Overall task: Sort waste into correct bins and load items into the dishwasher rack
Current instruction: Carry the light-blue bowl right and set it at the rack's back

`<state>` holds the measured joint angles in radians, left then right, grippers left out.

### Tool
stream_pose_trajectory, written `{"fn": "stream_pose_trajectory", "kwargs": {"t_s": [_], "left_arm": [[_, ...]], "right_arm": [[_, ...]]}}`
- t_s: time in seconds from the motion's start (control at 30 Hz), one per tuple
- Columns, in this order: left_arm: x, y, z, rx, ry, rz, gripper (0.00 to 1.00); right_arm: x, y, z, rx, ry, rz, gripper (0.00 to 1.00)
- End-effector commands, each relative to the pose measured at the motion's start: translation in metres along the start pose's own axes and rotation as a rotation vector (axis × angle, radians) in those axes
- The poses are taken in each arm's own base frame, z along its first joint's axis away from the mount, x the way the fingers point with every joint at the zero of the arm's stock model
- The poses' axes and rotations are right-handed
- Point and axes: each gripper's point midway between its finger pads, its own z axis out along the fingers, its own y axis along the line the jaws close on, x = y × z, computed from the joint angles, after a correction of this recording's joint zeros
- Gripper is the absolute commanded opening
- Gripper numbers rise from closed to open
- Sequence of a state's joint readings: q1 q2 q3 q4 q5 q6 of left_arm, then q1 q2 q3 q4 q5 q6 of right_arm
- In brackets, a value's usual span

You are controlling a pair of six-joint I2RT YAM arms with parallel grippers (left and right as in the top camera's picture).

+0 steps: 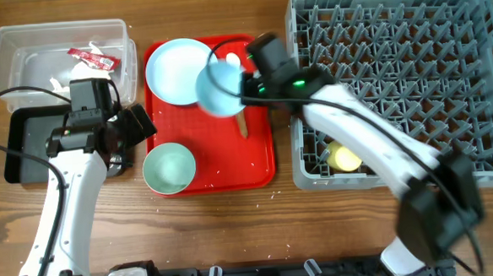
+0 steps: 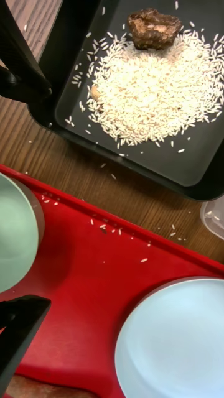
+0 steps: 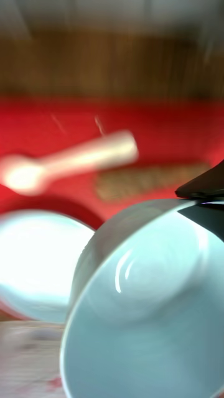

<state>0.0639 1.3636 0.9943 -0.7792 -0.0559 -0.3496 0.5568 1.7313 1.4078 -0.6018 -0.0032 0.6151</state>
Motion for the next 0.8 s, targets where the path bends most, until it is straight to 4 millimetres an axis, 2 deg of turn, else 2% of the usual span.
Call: {"fn": "stream_pose_trajectory", "kwargs": {"t_s": [0.0,0.07,0.13,0.17,0.23,0.27,0.33,0.37,0.4,0.5,0.53,0.63,0.77], "left_arm": [[-0.004,0.001,-0.001,-0.013,-0.011,-0.002,1.00],[-0.004,0.001,-0.001,-0.013,-0.011,-0.002,1.00],[-0.004,0.001,-0.001,-0.013,-0.011,-0.002,1.00],[-0.004,0.001,-0.001,-0.013,-0.011,-0.002,1.00],[-0.004,0.001,-0.001,-0.013,-0.011,-0.002,1.00],[-0.004,0.001,-0.001,-0.013,-0.011,-0.002,1.00],[-0.004,0.001,-0.001,-0.013,-0.011,-0.002,1.00],[-0.004,0.001,-0.001,-0.013,-0.011,-0.002,1.00],[-0.004,0.001,-0.001,-0.013,-0.010,-0.002,1.00],[-0.004,0.001,-0.001,-0.013,-0.011,-0.002,1.00],[-0.004,0.001,-0.001,-0.013,-0.011,-0.002,1.00],[-0.004,0.001,-0.001,-0.013,-0.011,-0.002,1.00],[-0.004,0.001,-0.001,-0.013,-0.011,-0.002,1.00]], "right_arm": [[-0.071,-0.069,-0.083,0.322,-0.363,0.051,0.04],[-0.108,-0.110,-0.126,0.610,-0.575,-0.003,0.04],[-0.135,-0.127,-0.145,0.831,-0.683,-0.096,0.04],[-0.145,-0.127,-0.144,0.878,-0.700,-0.146,0.04],[-0.170,-0.123,-0.128,1.014,-0.724,-0.299,0.04],[-0.175,-0.126,-0.120,1.083,-0.713,-0.348,0.04],[-0.183,-0.131,-0.087,1.201,-0.658,-0.482,0.04],[-0.185,-0.140,-0.065,1.254,-0.629,-0.535,0.04],[-0.186,-0.153,-0.054,1.288,-0.616,-0.538,0.04],[-0.182,-0.193,-0.034,1.354,-0.554,-0.512,0.04],[-0.181,-0.200,-0.030,1.363,-0.543,-0.508,0.04],[-0.179,-0.204,-0.022,1.349,-0.527,-0.517,0.04],[-0.177,-0.197,-0.005,1.266,-0.523,-0.554,0.04]]}}
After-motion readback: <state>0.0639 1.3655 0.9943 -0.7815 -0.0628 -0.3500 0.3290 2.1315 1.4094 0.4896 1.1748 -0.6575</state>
